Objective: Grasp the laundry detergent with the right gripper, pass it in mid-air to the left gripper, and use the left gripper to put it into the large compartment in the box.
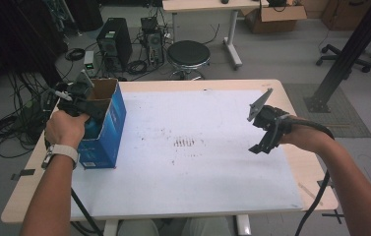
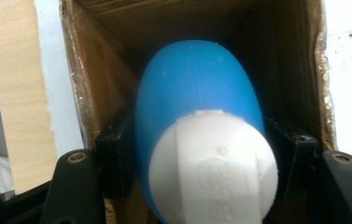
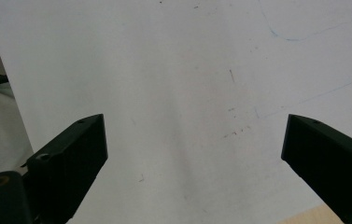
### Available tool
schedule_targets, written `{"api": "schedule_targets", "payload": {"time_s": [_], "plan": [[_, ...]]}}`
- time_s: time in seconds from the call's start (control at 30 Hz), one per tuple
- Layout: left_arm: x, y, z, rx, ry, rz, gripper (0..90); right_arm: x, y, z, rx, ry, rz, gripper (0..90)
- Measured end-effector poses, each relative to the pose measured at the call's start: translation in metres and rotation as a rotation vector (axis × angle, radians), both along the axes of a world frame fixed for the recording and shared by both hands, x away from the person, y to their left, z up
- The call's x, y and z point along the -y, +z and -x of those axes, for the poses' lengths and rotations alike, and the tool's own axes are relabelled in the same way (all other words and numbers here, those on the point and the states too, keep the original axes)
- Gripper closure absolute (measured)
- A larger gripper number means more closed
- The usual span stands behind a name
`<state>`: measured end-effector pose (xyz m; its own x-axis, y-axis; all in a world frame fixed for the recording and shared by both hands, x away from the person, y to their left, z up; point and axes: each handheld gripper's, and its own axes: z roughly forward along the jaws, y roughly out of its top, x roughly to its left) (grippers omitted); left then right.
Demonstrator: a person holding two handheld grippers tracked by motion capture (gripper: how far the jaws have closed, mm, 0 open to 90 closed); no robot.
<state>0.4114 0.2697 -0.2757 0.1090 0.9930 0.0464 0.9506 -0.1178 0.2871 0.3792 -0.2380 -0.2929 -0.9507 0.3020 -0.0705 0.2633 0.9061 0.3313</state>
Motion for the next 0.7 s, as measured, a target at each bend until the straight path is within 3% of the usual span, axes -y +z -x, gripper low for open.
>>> {"api": "schedule_targets", "payload": {"time_s": [0.23, 0.47, 0.57, 0.7], "plan": [[-0.002, -0.001, 0.001, 0.007, 0.004, 0.008, 36.9, -0.003, -0.002, 0.001, -0.006, 0.007, -0.003, 6.7], [-0.005, 0.002, 0.004, 0.004, 0.004, 0.009, 30.4, -0.003, 0.001, 0.002, -0.002, 0.006, -0.002, 6.8], [-0.005, 0.007, 0.006, 0.018, 0.009, 0.015, 28.5, -0.004, 0.002, 0.003, 0.000, 0.009, 0.004, 6.8], [-0.003, 0.016, 0.009, 0.028, 0.010, -0.009, 22.1, -0.003, 0.004, 0.006, 0.005, 0.007, 0.006, 6.8]]}}
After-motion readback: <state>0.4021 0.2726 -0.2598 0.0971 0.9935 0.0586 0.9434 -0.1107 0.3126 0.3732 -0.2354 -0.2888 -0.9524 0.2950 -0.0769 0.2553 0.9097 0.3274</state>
